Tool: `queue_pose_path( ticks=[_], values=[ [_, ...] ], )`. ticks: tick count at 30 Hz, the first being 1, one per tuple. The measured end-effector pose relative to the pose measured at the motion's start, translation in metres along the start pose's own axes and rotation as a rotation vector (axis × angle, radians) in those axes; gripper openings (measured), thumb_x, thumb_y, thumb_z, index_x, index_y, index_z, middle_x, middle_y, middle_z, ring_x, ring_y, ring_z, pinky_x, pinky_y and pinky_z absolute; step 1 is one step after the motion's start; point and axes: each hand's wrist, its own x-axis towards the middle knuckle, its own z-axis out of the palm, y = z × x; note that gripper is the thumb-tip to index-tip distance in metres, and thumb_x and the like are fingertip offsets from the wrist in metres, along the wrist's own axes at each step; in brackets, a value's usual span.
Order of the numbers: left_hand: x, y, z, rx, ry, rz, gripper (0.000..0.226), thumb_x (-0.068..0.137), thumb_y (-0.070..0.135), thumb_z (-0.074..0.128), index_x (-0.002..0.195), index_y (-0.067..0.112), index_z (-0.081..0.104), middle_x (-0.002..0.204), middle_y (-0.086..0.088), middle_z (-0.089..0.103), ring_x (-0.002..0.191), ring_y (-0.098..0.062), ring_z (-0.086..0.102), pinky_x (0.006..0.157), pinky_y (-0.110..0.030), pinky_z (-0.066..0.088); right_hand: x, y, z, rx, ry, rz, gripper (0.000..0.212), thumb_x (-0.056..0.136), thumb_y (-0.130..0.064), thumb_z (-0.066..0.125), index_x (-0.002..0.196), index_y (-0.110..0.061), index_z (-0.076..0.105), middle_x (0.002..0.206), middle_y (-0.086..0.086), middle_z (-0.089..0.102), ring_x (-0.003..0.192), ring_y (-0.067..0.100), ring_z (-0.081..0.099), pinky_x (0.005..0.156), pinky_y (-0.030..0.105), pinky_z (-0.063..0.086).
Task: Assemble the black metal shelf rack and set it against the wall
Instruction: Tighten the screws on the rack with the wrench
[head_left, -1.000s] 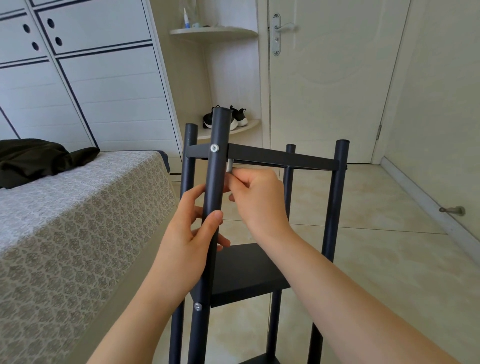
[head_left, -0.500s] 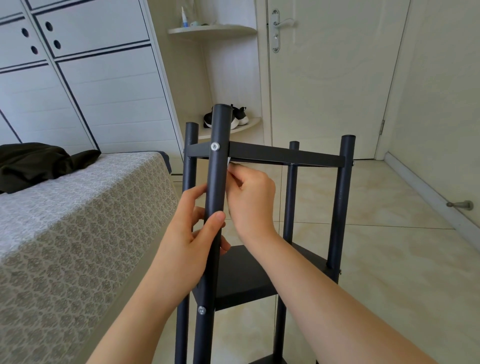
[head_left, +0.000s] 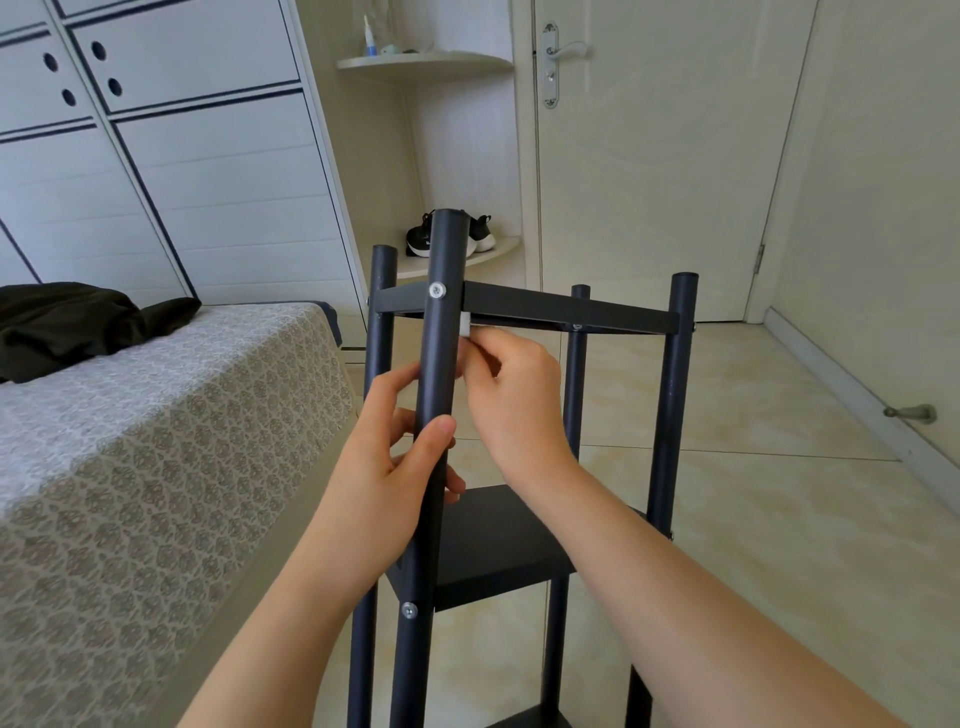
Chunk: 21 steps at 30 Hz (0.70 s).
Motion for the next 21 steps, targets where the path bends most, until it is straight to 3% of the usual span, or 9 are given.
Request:
queue_pose_path(
  ticks=[5, 10, 13, 21],
  values=[
    [-0.002, 0.003, 0.0, -0.002, -0.007, 0.004, 0.043, 0.101, 0.02, 0.054, 0.115, 0.059, 0.042, 0.098, -0.016, 0.061, 0.067, -0.025, 0.07, 0.067, -0.031, 0.062, -0.001, 0.003, -0.018, -0.039, -0.087, 0.08, 0.018, 0.099, -0.021, 0.056, 0.094, -0.016, 0.073, 0.063, -0.014, 0.054, 0.061, -0.003, 0.054, 0.06, 0.006, 0.04],
    [-0.003, 0.004, 0.001, 0.005, -0.018, 0.009, 0.042, 0.101, 0.021, 0.054, 0.116, 0.058, 0.042, 0.1, -0.016, 0.061, 0.069, -0.025, 0.071, 0.069, -0.033, 0.063, 0.003, 0.001, -0.037, -0.052, -0.127, 0.135, 0.02, 0.097, -0.018, 0.059, 0.091, -0.012, 0.077, 0.062, -0.004, 0.06, 0.054, -0.001, 0.05, 0.054, 0.009, 0.039],
    [-0.003, 0.004, 0.001, 0.013, -0.012, 0.006, 0.042, 0.101, 0.021, 0.054, 0.115, 0.059, 0.042, 0.099, -0.015, 0.061, 0.069, -0.024, 0.072, 0.07, -0.037, 0.063, 0.003, -0.003, -0.042, -0.027, -0.166, 0.142, 0.021, 0.097, -0.019, 0.058, 0.091, -0.012, 0.077, 0.057, -0.006, 0.054, 0.054, 0.002, 0.049, 0.053, 0.012, 0.039],
    [-0.002, 0.005, 0.003, 0.031, -0.016, 0.015, 0.044, 0.101, 0.021, 0.053, 0.115, 0.06, 0.04, 0.097, -0.013, 0.062, 0.071, -0.024, 0.073, 0.07, -0.036, 0.063, 0.002, -0.01, -0.048, -0.022, -0.196, 0.128, 0.023, 0.098, -0.022, 0.057, 0.09, -0.01, 0.075, 0.064, 0.002, 0.059, 0.069, 0.013, 0.056, 0.061, 0.017, 0.045]
  ],
)
